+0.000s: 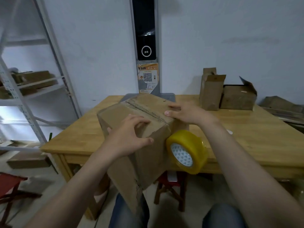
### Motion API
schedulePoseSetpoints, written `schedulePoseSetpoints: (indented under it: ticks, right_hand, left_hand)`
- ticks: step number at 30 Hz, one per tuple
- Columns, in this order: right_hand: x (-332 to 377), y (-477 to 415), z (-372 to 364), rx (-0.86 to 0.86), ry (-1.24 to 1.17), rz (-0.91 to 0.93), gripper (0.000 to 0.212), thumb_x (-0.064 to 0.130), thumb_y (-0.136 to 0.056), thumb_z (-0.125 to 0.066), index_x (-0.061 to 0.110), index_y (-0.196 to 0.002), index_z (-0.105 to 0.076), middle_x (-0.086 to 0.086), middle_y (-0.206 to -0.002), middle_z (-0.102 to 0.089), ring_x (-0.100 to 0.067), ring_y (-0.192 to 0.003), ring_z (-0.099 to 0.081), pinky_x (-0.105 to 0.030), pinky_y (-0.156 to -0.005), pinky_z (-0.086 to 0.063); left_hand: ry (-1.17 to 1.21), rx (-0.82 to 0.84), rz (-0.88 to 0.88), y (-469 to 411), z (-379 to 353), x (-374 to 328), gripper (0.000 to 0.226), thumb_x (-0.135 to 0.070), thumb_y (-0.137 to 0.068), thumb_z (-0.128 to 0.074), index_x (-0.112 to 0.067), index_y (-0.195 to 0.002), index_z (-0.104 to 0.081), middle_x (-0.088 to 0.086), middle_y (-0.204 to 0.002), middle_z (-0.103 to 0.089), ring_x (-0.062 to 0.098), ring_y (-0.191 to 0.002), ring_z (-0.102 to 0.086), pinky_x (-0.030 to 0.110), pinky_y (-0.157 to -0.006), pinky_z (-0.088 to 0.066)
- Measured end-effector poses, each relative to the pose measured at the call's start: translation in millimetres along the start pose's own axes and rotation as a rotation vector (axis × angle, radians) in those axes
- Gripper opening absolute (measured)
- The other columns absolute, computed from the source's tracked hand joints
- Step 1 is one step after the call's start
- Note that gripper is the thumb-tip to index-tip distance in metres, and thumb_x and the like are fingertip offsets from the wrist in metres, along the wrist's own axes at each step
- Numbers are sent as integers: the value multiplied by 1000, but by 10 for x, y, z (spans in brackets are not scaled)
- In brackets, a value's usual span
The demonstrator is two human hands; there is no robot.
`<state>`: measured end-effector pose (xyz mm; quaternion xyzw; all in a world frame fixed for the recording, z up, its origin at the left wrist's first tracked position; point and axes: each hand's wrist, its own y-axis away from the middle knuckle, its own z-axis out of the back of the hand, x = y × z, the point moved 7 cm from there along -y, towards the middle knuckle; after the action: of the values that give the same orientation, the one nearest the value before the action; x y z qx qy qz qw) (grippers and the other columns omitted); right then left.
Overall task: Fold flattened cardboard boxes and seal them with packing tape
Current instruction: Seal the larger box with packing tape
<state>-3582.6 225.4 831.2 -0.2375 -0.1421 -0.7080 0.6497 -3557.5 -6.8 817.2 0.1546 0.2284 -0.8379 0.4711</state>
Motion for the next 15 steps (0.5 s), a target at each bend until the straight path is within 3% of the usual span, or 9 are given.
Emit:
schedulePoseSetpoints:
  ticks: [5, 8, 15]
  right_hand:
    - [43, 452, -23, -78, 12, -58, 67, 68, -90, -57, 40, -150, -45, -3, -159, -40, -29, -147, -33, -45, -119, -30]
    - [104, 685, 14, -91, 22, -94, 66, 64, -92, -58, 39, -151, -44, -11, -159, -37, -32, -149, -25, -46, -119, -28]
    - [39, 1016, -1, -131, -58, -155, 69, 63, -85, -69, 46, -148, -46, -11, -152, -31, -34, -137, -43, -45, -116, -36]
  left_hand:
    - [9, 30, -79, 172, 5, 39, 60, -85, -53, -62, -73, -109, -46, -31, -151, -39, 2, -151, -20, 67, -117, -23]
    - [17, 20, -111, 276, -18, 15, 68, -84, -51, -62, -69, -116, -48, -31, -152, -39, 3, -151, -21, 67, -117, -24]
    - [-30, -24, -146, 574, -147, -22, 82, -81, -59, -60, -60, -137, -47, -34, -155, -31, -1, -153, -13, 69, -115, -26]
